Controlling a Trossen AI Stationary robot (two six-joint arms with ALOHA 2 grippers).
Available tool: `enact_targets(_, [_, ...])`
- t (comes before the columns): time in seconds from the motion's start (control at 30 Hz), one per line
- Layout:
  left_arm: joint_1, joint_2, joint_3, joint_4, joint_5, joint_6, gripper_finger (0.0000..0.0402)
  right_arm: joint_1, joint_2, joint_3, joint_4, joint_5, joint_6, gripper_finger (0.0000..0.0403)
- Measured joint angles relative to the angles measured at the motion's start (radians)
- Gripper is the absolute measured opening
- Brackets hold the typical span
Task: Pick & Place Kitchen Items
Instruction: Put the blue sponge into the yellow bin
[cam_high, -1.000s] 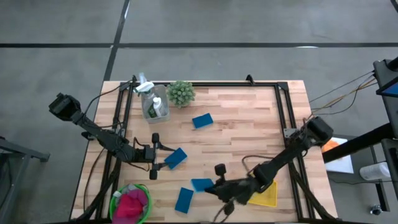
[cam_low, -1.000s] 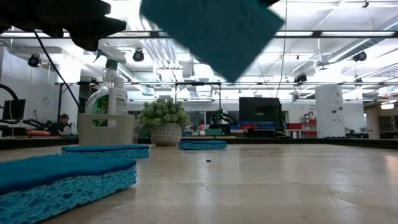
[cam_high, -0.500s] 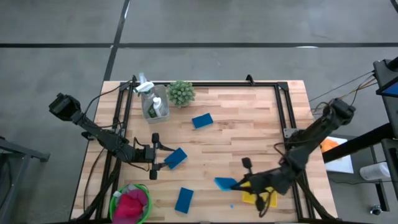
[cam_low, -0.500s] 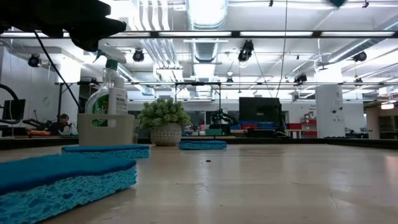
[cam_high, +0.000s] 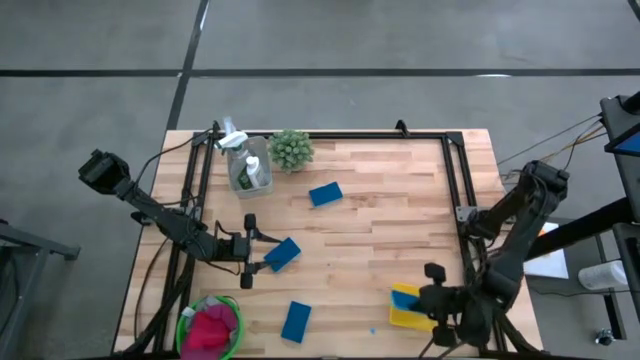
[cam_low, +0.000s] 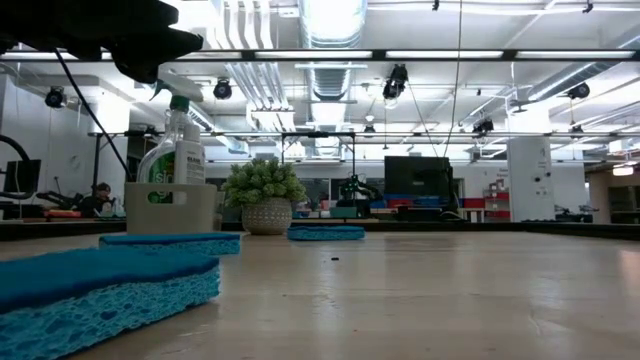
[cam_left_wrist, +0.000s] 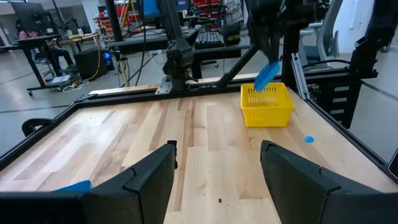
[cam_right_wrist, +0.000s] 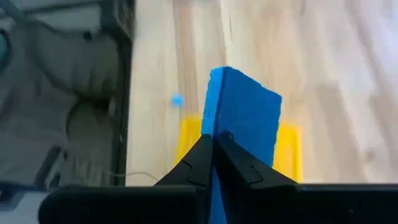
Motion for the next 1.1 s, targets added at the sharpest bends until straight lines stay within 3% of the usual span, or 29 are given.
enact_targets(0.27, [0.0,0.0,0.0,0.0,0.0,0.0,0.0236,-0.003,0.152,0.009,-0.033,-0.167,0.102,0.0018])
enact_targets(0.87, [0.0,0.0,0.0,0.0,0.0,-0.003,0.0236,-0.063,0.231,0.019,-0.074,-0.224,0.146,0.0019])
enact_targets(0.97, [0.0,0.0,0.0,0.0,0.0,-0.003,0.0236,-0.069,0.231,0.019,-0.083,-0.225,0.146,0.0037])
enact_targets(1.1, [0.0,0.0,0.0,0.0,0.0,-0.003,0.0236,-0.076,0.229,0.019,-0.092,-0.225,0.146,0.0104])
